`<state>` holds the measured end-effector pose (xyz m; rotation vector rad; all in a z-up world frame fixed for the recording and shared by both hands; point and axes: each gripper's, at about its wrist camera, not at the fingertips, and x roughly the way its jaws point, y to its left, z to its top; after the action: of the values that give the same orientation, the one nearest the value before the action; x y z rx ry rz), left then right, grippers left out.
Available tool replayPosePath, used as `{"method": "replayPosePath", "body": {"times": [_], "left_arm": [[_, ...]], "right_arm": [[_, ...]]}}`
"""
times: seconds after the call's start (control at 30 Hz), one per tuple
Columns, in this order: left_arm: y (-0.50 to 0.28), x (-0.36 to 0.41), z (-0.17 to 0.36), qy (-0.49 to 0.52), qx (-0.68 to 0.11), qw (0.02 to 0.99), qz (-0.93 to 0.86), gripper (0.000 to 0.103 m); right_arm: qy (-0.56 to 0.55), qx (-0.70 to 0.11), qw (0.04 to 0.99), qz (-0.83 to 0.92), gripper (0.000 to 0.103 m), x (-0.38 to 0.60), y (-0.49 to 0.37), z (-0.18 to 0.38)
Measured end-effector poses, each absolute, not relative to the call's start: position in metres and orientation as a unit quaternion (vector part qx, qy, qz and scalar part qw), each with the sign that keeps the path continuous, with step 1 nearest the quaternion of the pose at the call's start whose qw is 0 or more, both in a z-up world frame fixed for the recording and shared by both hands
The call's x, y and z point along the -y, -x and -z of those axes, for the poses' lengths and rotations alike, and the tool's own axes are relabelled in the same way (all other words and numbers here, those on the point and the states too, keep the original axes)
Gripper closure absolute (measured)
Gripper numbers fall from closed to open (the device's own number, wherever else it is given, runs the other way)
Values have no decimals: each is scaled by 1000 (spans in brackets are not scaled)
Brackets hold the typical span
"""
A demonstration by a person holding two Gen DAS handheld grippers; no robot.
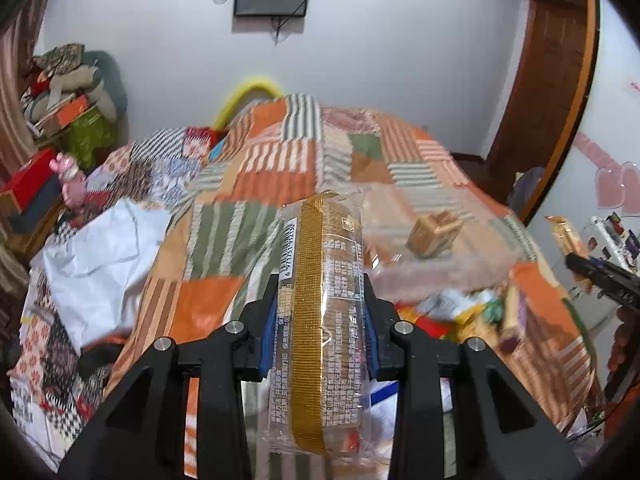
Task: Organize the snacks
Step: 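Lift both snacks over the clear box and release them inside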
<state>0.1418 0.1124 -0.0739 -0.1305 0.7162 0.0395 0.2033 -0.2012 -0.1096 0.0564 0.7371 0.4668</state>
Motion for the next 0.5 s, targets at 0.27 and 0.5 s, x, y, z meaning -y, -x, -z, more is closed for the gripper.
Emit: {"method": "replayPosePath", "body": {"times": [0.27, 0.5], "left_arm": [[-173, -82, 54, 56, -340, 939, 10, 68], [-207, -65, 54, 59, -345, 936, 28, 68]], "right_arm": [[-19, -328, 914, -236, 71, 188, -222, 92], [-23, -319, 916, -243, 71, 181, -242, 86]]}}
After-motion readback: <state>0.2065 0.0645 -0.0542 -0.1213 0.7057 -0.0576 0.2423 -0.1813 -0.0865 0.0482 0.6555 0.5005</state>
